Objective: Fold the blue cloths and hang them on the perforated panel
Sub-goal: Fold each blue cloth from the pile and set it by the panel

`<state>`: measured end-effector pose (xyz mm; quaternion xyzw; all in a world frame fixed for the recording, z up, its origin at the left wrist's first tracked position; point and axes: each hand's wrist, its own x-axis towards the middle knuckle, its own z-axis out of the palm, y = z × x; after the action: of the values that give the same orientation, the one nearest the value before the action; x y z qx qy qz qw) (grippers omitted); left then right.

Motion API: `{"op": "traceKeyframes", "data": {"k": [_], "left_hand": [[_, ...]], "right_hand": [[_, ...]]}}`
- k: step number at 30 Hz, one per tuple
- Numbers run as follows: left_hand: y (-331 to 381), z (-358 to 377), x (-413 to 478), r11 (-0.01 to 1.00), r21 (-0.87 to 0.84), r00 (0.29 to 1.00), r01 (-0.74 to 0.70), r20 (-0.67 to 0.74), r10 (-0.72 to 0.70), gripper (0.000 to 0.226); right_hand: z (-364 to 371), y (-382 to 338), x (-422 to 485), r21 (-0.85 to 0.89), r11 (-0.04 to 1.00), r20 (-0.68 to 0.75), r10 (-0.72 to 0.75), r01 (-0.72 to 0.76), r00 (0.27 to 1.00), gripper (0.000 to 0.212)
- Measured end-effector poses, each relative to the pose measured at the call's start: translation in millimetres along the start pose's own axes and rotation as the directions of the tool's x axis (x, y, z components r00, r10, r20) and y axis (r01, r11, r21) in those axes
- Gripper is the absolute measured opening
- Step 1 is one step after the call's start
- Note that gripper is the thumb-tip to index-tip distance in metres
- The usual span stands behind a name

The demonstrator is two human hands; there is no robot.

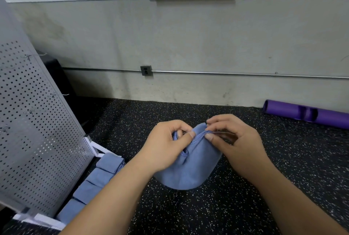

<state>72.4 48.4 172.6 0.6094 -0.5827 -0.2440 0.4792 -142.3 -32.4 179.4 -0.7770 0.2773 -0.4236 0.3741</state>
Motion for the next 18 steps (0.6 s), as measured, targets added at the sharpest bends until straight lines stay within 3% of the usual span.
{"op": "traceKeyframes", "data": {"k": [7,13,18], "left_hand": [[-1.2,1.1,-0.2,1.000,0.002,1.000,-0.010,-0.007,0.010,0.011],[0.0,2.8,-0.8,1.000,-0.005,0.999,-0.023,0.025,0.023,0.012],[0.6,4.6,-0.5,0.997,-0.063,0.996,-0.041,0.071,0.045,0.012]], "right_hand": [[-0.8,2.9,1.0,0.005,0.991,-0.004,0.134,-0.134,0.991,0.014],[0.6,5.1,2.6,-0.041,0.994,-0.032,0.101,-0.103,0.994,0.017],[1.1,9.8,3.7,0.157,0.974,0.057,0.158,-0.165,0.986,0.012]]}}
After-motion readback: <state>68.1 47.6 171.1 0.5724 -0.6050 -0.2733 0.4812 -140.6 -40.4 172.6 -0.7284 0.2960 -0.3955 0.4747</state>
